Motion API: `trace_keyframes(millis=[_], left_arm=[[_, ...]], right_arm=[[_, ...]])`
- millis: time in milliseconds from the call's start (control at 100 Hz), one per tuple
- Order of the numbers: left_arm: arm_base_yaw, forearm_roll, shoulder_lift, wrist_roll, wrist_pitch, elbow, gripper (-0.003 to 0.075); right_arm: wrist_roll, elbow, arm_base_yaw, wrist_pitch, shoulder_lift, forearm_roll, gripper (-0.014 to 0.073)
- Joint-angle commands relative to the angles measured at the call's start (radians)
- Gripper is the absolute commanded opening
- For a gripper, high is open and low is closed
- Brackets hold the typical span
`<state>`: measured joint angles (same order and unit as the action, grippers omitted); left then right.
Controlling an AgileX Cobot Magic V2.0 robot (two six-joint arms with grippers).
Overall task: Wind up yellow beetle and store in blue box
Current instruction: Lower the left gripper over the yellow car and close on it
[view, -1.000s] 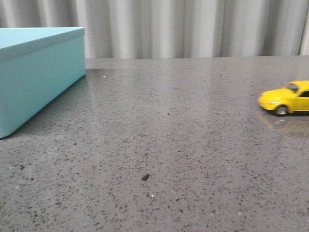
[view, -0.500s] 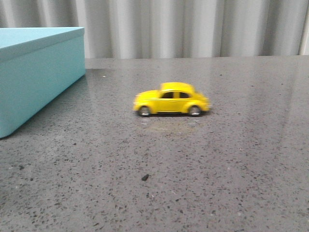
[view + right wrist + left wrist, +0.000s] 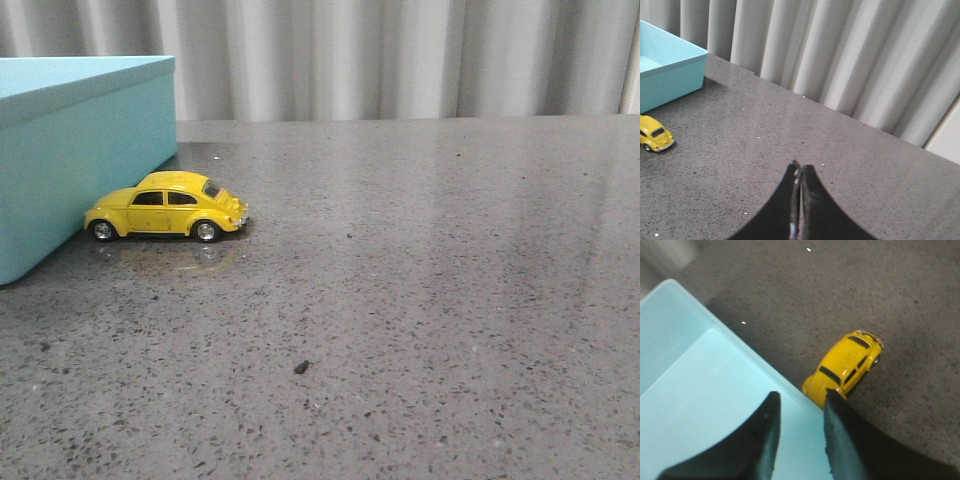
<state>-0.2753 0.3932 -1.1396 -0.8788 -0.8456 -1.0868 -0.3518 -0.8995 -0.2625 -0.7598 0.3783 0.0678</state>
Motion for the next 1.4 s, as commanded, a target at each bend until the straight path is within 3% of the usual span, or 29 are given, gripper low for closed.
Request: trace_keyframes(millis=[0, 180, 300, 420, 1150, 1270, 1390], left_arm=[[-0.013, -0.006, -0.068, -0.033, -0.077, -0.109, 0.0372], [-0.099, -0.113, -0.190, -0.160, -0.191, -0.217, 0.0431], [-0.196, -0.209, -0.250, -0.213, -0.169, -0.268, 0.0504], [-0.232, -0.209, -0.318, -0.213, -0.157, -0.311, 0.0517], [-0.183, -0.181, -0.582, -0.213, -0.177, -0.364, 0.0514], [-0.181, -0.177, -0.584, -0.213, -0.177, -0.364, 0.0480], [-0.181, -0.177, -0.584, -0.213, -0.184, -0.364, 0.0338]], right_arm=[[-0.008, -0.020, -0.014, 0.087, 0.010, -0.007, -0.0052], [-0.008, -0.020, -0.027, 0.085, 0.010, -0.007, -0.0052], [-0.008, -0.014, -0.027, 0.085, 0.010, -0.007, -0.0052], [-0.008, -0.005, -0.027, 0.083, 0.008, -0.007, -0.0052], [-0.008, 0.004, -0.027, 0.078, 0.008, -0.007, -0.0052], [-0.008, 0.004, -0.027, 0.078, 0.008, -0.007, -0.0052], [-0.008, 0.004, -0.027, 0.078, 0.008, -0.007, -0.0052]])
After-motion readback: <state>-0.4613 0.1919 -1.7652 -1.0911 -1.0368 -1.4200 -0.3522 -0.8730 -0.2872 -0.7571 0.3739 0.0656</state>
